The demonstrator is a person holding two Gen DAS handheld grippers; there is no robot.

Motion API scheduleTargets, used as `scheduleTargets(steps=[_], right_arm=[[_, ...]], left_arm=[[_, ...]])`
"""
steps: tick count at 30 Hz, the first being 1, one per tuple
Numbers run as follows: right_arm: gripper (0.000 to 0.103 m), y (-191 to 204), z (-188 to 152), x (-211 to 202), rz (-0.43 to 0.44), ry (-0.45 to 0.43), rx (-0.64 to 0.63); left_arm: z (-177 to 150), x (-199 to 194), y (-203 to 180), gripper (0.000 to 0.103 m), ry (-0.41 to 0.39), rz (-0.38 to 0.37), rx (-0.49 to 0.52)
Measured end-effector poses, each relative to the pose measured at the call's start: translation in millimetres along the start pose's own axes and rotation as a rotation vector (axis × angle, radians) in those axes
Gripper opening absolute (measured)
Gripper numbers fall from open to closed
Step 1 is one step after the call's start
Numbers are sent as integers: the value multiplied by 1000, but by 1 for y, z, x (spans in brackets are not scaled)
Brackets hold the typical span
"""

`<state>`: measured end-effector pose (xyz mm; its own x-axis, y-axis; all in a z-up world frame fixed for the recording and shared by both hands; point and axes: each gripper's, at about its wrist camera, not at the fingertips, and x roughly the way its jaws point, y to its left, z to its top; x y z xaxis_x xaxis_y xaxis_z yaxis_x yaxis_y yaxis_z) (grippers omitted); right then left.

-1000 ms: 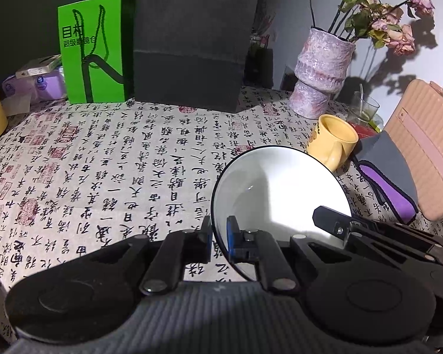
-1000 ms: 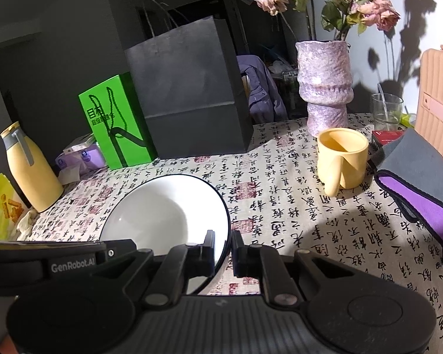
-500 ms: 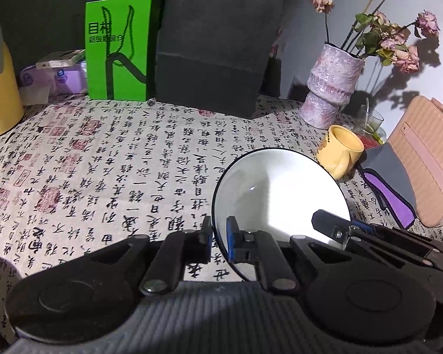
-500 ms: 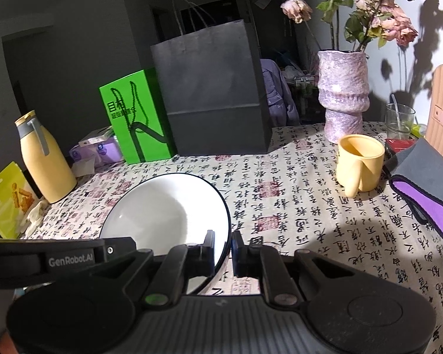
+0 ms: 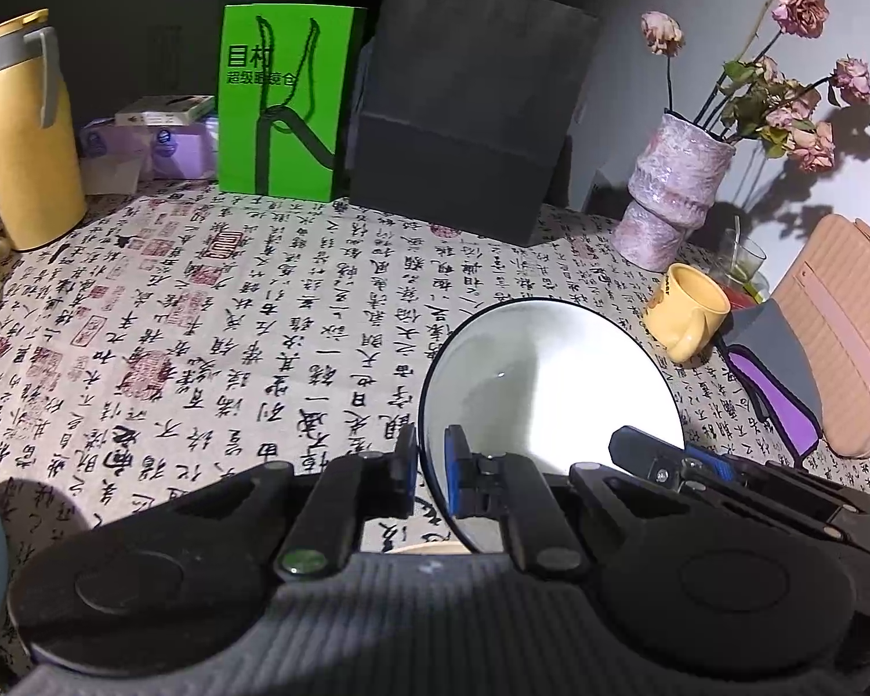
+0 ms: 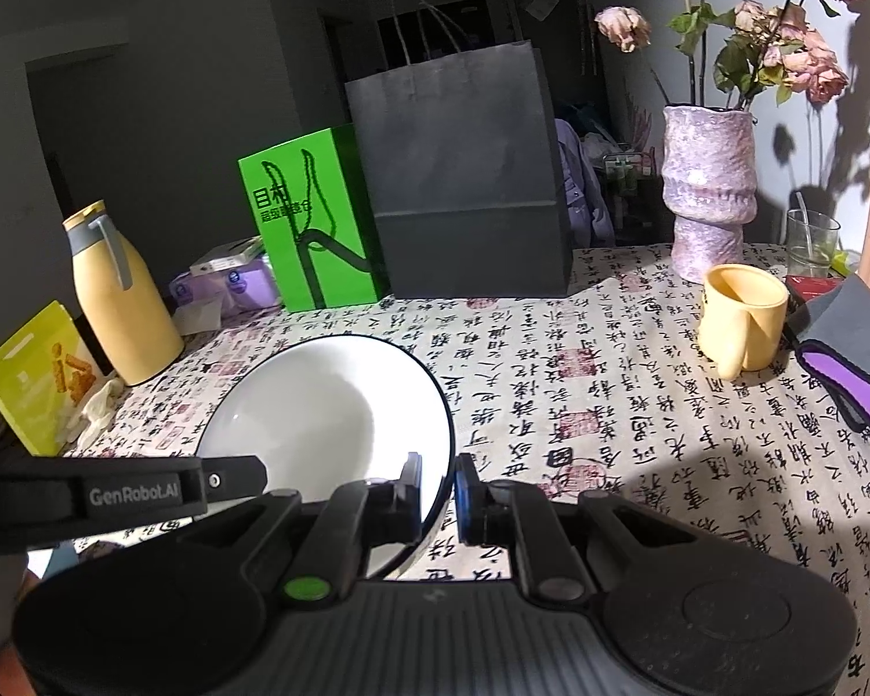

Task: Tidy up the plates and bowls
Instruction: 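Lower the held white bowl down into the blue bowl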

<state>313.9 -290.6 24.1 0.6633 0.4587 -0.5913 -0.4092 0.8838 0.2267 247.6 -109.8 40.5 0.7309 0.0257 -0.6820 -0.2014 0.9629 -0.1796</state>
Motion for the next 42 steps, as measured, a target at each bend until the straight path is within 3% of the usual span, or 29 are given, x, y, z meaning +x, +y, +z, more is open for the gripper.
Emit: scheduleTargets(steps=[42], right_arm=[[11,101,-14,-5,67,4,-96]], left_arm=[[-13,-54,97,10,-58,33,-111]])
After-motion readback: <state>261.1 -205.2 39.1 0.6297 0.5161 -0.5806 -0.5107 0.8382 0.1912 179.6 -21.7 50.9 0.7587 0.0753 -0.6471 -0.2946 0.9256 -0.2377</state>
